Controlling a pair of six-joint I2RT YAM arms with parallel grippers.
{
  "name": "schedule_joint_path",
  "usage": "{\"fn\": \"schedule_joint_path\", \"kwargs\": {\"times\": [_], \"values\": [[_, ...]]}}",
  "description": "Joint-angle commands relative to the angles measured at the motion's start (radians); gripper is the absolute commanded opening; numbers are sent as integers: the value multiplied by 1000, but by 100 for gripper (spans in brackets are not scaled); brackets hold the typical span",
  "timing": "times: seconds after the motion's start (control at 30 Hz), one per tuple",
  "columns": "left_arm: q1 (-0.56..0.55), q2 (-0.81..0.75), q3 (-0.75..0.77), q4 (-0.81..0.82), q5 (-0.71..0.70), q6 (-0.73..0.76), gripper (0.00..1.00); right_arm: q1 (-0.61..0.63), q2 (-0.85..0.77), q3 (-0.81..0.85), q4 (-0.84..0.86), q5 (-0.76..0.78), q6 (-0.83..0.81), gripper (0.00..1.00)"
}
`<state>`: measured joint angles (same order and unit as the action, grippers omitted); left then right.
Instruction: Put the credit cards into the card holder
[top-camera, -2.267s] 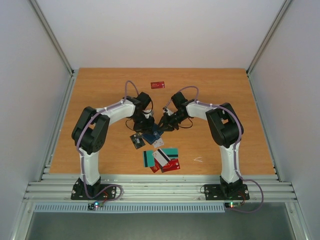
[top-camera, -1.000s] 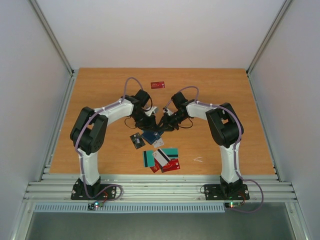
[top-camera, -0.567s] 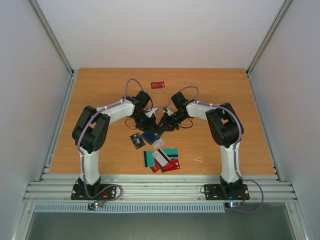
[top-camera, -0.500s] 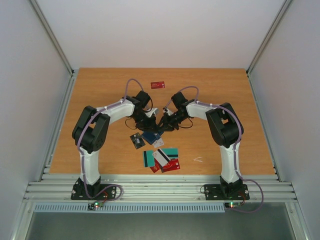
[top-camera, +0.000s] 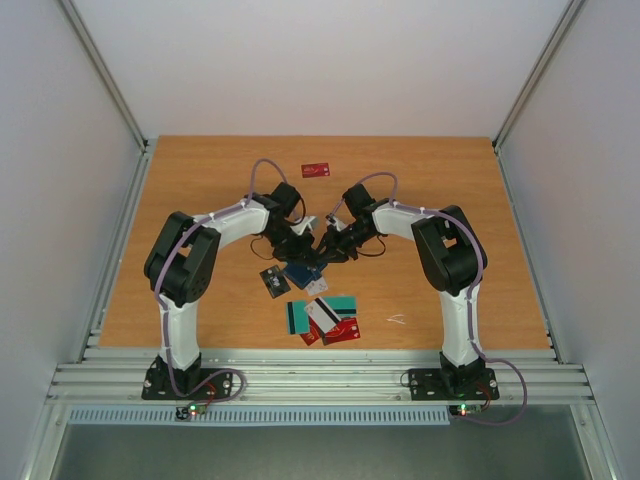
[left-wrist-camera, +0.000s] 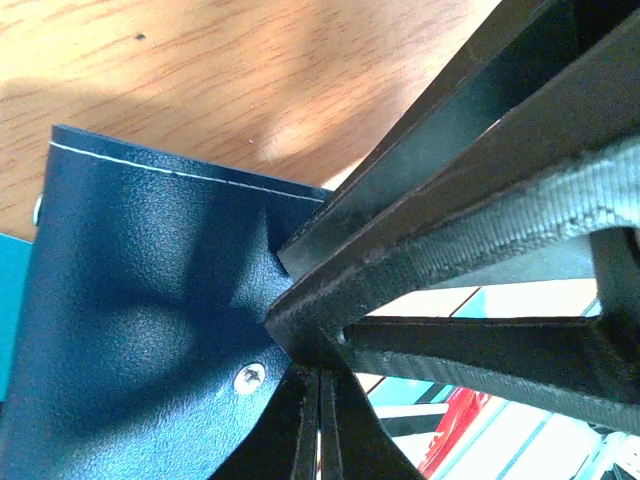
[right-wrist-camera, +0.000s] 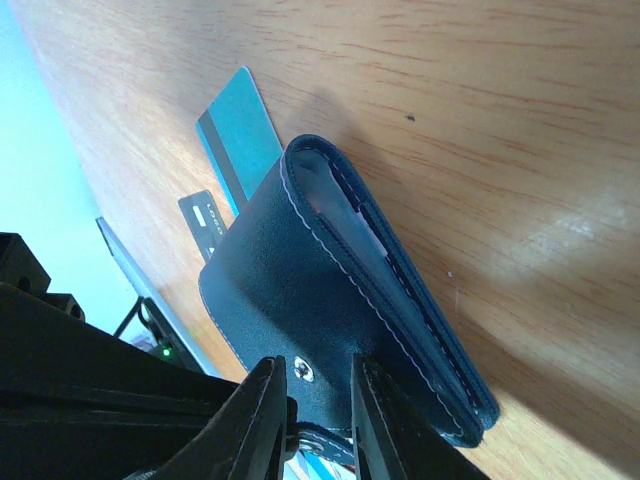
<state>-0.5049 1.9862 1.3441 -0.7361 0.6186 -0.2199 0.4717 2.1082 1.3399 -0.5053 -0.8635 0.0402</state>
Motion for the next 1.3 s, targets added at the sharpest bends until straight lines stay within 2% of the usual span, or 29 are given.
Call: {"fn": "schedule_joint_path", "kwargs": {"times": [0.0,0.47,1.27], "values": [[11,-13,-26,55,22,10,0,7,42,-9,-37,82,8,21],[57,-19,-46,76,69,95,0,7,62,-47,5,74,41,20],[57,-3,-85,142,-91,114,0,7,70,-31,-4,64,43,19]]}}
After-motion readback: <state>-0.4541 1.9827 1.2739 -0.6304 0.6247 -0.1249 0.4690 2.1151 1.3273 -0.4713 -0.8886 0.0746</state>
